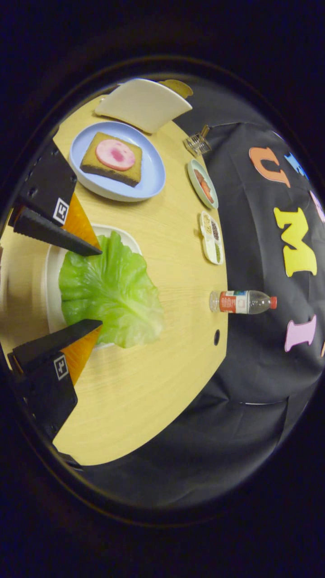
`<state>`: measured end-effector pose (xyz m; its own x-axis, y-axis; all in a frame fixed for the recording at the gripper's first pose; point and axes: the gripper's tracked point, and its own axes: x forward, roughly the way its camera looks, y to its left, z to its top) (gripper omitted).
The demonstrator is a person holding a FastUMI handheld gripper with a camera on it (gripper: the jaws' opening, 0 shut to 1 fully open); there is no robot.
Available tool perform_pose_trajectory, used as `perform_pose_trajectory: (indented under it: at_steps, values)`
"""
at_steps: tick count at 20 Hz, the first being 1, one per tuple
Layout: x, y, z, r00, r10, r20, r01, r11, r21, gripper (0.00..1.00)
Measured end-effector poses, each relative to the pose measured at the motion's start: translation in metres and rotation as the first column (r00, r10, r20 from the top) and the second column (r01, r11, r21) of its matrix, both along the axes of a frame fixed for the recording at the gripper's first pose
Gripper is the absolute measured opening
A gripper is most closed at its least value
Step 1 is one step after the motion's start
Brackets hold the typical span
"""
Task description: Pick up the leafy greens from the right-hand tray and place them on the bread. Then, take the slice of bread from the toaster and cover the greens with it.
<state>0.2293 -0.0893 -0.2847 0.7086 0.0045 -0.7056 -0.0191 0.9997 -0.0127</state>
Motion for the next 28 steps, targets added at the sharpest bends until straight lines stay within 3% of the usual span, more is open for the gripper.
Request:
perform_pose_trajectory:
  at_steps: [1, 5, 7, 8, 11, 17, 28]
  values:
    - [0.000, 0.000, 0.001, 1.000, 0.005, 0.001, -0.005, 1.000, -0.008, 0.83]
    - [0.002, 0.003, 0.000, 1.000, 0.010, -0.006, -0.010, 1.000, -0.002, 0.79]
    - [0.003, 0.006, 0.002, 1.000, 0.001, -0.009, -0.001, 1.000, 0.006, 0.49]
    - [0.002, 0.006, -0.001, 1.000, 0.001, -0.016, -0.001, 1.000, -0.003, 0.49]
    - [0.004, 0.018, 0.000, 1.000, 0.004, -0.026, -0.003, 0.999, 0.044, 0.04]
    - [-0.005, 0.030, 0.015, 0.999, 0.051, 0.017, -0.050, 0.997, -0.054, 0.03]
    - [-0.020, 0.060, 0.083, 0.992, 0.076, 0.104, -0.074, 0.997, -0.016, 0.00]
